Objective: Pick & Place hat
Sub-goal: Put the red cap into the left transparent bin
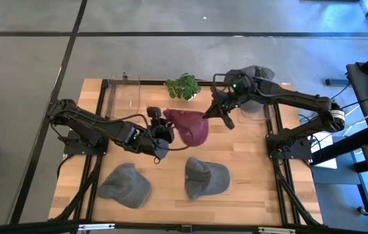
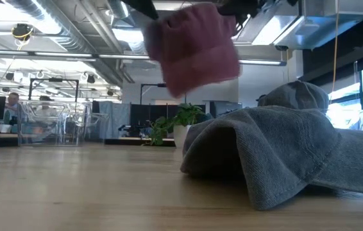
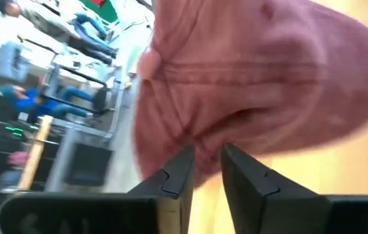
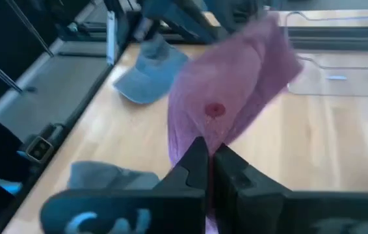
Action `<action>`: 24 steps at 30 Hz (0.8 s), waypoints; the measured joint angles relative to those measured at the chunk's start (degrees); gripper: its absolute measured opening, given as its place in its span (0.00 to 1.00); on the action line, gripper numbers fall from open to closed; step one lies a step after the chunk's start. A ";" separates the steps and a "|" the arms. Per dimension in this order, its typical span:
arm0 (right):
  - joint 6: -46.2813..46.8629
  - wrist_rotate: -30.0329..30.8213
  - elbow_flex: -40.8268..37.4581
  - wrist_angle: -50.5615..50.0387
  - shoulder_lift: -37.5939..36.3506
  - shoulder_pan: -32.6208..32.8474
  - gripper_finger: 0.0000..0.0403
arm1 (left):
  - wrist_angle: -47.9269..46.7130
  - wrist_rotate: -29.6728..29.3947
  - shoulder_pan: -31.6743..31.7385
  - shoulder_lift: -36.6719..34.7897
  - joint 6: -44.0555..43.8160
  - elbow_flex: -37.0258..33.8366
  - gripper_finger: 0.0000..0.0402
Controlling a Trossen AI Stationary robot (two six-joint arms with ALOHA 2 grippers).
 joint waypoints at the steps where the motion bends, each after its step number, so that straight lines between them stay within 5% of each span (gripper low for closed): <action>1: -1.12 0.70 1.29 -1.83 0.00 0.04 0.01 | 0.23 0.70 0.00 -0.57 -1.32 0.00 0.20; 9: -5.65 4.90 6.82 -9.91 -0.02 1.41 0.01 | 5.53 8.73 2.58 -6.27 -16.84 0.00 0.33; 16: -7.14 4.83 6.82 -9.90 -0.02 5.12 0.00 | 11.74 38.02 13.05 -7.54 -17.97 -0.02 0.34; 24: -7.25 1.00 6.82 -10.07 -0.02 10.71 0.00 | 19.48 62.06 25.24 -6.69 -10.79 -0.07 0.34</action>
